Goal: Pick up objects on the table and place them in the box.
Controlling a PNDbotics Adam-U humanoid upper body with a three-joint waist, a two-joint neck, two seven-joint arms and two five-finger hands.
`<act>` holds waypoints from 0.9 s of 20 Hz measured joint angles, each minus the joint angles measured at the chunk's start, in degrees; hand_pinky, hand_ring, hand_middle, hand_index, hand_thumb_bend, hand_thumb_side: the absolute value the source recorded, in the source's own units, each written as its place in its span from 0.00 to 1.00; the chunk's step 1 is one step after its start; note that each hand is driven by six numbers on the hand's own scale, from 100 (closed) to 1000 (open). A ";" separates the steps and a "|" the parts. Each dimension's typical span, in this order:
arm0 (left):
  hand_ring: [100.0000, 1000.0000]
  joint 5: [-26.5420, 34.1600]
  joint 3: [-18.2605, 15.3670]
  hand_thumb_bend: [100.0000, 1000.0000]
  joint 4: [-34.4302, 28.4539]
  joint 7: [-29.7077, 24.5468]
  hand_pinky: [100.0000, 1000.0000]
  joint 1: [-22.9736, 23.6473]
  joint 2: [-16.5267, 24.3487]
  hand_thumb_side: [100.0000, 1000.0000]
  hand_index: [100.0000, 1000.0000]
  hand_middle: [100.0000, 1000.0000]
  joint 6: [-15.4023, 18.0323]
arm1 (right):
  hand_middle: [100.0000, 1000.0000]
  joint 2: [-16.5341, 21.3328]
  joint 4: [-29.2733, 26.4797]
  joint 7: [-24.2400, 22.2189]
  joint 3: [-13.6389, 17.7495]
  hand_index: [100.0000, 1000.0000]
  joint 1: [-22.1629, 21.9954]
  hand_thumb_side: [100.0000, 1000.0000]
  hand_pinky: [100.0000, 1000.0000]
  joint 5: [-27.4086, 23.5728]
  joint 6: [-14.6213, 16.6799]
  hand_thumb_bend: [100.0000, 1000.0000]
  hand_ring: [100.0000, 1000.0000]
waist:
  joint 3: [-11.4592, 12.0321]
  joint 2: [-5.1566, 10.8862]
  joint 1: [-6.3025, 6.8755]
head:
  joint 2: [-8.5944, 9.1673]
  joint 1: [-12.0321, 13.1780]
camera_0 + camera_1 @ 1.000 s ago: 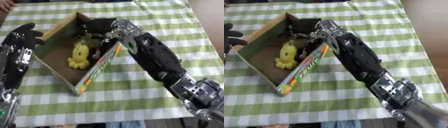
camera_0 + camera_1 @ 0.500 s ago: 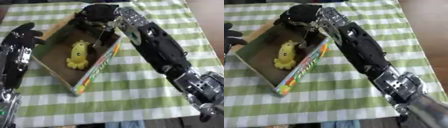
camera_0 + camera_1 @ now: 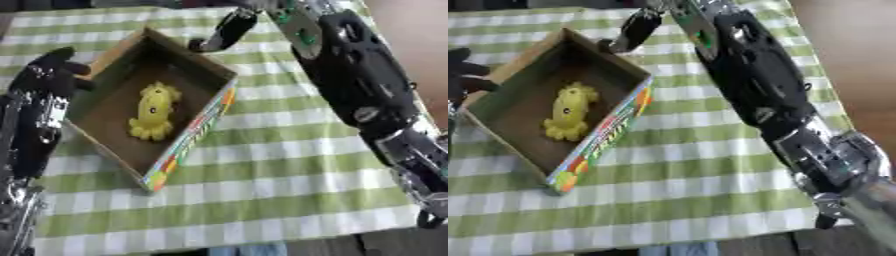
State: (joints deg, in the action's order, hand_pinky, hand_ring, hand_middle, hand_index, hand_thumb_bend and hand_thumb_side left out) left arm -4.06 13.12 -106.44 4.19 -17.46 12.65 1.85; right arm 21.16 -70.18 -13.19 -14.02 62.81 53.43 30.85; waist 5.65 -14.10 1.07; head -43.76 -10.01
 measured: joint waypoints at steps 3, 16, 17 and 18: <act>0.58 -0.55 -0.66 0.19 0.59 0.89 0.77 0.45 0.00 0.68 0.83 0.60 0.01 | 0.72 1.62 -3.78 1.53 0.88 0.95 -1.81 0.26 0.81 -2.87 -1.45 0.25 0.71 | -1.26 0.04 0.27 | -0.01 1.10; 0.58 -2.31 -3.12 0.18 1.92 4.45 0.78 1.11 0.01 0.68 0.83 0.60 -0.23 | 0.70 4.36 -21.24 11.29 7.03 0.89 -17.87 0.20 0.75 -14.68 -10.33 0.00 0.66 | -4.72 0.03 0.75 | 0.33 4.69; 0.58 -2.33 -3.20 0.18 2.00 4.65 0.78 1.12 0.01 0.68 0.83 0.60 -0.23 | 0.70 4.32 -22.21 12.21 7.63 0.89 -19.38 0.19 0.75 -15.62 -11.26 0.00 0.66 | -4.90 -0.02 0.88 | 0.47 4.97; 0.58 -2.35 -3.39 0.18 2.09 4.85 0.78 1.12 0.01 0.68 0.83 0.61 -0.21 | 0.70 4.18 -23.24 13.14 8.28 0.89 -20.92 0.19 0.75 -16.58 -12.19 0.00 0.66 | -5.09 -0.09 1.00 | 0.50 5.28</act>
State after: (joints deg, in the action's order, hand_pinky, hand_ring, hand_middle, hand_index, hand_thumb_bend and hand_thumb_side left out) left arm -6.41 9.73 -104.36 9.04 -16.34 12.66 1.65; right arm 25.34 -93.42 -0.05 -5.74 41.89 36.85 18.66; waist 0.56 -14.18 2.08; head -43.26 -4.73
